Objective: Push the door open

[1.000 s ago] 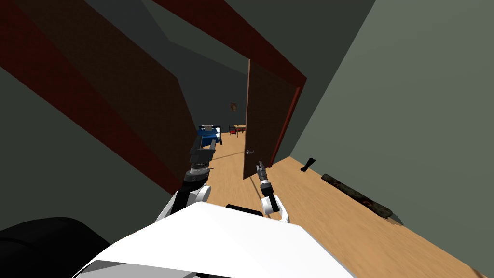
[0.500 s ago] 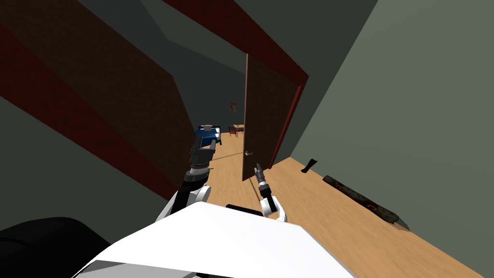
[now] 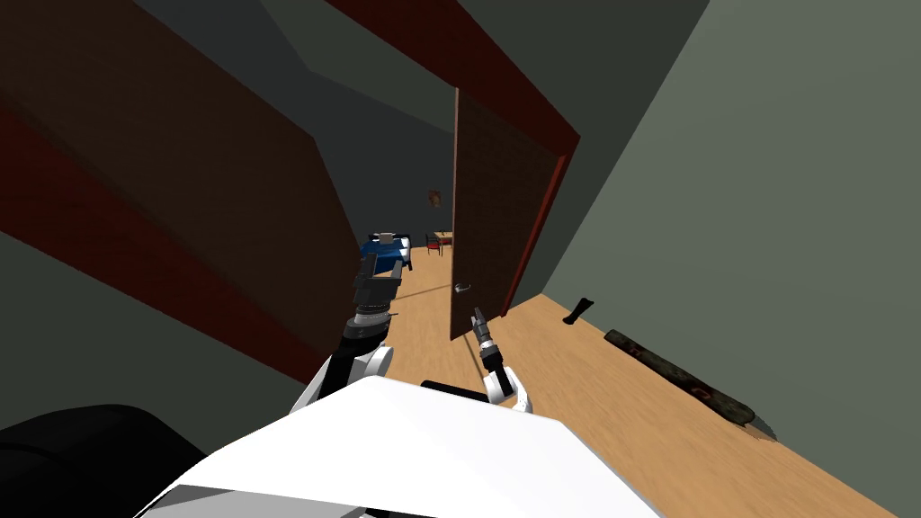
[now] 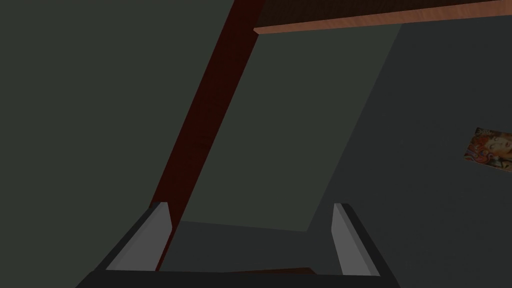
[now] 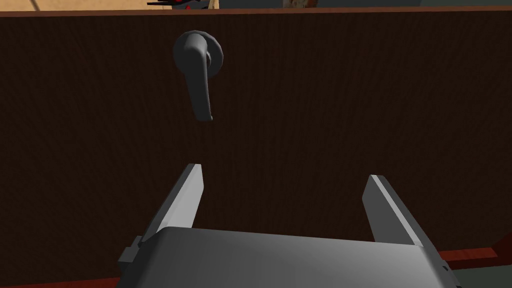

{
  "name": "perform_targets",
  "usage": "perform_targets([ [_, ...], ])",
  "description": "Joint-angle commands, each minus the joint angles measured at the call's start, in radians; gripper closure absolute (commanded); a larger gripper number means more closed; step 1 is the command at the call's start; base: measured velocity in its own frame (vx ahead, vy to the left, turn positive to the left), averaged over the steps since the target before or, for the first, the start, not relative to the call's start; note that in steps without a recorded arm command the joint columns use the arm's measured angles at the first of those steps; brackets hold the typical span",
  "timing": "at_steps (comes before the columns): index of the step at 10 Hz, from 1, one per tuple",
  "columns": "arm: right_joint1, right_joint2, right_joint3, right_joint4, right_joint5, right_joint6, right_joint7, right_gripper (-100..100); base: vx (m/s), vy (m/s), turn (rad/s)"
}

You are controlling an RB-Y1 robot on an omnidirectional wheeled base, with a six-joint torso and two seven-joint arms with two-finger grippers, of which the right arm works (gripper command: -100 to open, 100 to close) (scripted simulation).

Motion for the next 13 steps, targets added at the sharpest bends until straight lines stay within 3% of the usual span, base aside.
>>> perform_targets([
  [1,-0.02,0.001,0.011,0.048,0.004,-0.012,-0.003,-100,0.094,-0.035,0.008],
  [7,-0.082,0.007,0.048,0.211,0.017,-0.057,-0.01,-100,0.099,-0.03,0.005],
  [8,-0.082,0.007,0.048,0.212,0.017,-0.057,-0.01,-100,0.061,-0.017,0.002],
  [11,-0.106,0.011,0.062,0.274,0.022,-0.074,-0.013,-100,0.066,-0.011,0.003],
  [13,-0.13,0.015,0.076,0.337,0.027,-0.091,-0.016,-100,0.149,-0.037,0.006],
])
